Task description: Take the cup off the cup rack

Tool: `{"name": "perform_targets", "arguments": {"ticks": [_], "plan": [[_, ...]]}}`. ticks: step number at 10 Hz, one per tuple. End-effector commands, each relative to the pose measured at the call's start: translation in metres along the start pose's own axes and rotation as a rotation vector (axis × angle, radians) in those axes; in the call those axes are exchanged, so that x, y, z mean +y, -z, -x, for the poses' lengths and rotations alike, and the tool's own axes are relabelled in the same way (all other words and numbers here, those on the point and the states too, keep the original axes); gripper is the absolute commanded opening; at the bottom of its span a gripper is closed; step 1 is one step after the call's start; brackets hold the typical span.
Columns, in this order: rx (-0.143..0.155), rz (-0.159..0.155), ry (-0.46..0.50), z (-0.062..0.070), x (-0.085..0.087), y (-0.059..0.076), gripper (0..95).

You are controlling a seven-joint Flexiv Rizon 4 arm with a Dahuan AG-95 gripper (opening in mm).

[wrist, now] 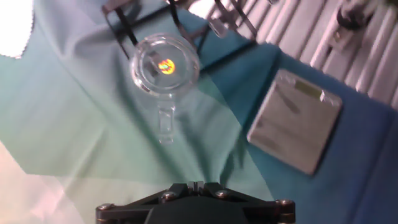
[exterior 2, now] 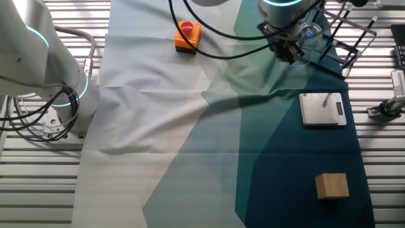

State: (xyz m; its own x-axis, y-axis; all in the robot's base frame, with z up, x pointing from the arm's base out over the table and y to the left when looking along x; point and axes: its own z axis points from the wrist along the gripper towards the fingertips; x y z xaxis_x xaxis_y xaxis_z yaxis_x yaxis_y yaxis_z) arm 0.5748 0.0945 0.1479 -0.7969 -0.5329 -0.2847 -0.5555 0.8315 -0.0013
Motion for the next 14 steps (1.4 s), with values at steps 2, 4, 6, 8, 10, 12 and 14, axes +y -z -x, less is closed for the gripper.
{"name": "perform_targets", "arguments": {"ticks": [2, 4, 6, 8, 10, 12, 14], "plan": [[-0.005, -0.001, -0.002, 0.008, 0.001, -0.01, 0.0], [-0.02, 0.003, 0.005, 0.013, 0.001, -0.015, 0.0], [-0.05, 0.0, 0.007, 0.017, 0.004, -0.021, 0.0], [-0.07, 0.005, 0.002, 0.02, 0.006, -0.027, 0.0], [-0.087, 0.012, 0.007, 0.02, 0.006, -0.029, 0.0], [-0.094, 0.009, 0.005, 0.021, 0.01, -0.03, 0.0], [-0.097, 0.008, 0.002, 0.022, 0.013, -0.031, 0.0]]}}
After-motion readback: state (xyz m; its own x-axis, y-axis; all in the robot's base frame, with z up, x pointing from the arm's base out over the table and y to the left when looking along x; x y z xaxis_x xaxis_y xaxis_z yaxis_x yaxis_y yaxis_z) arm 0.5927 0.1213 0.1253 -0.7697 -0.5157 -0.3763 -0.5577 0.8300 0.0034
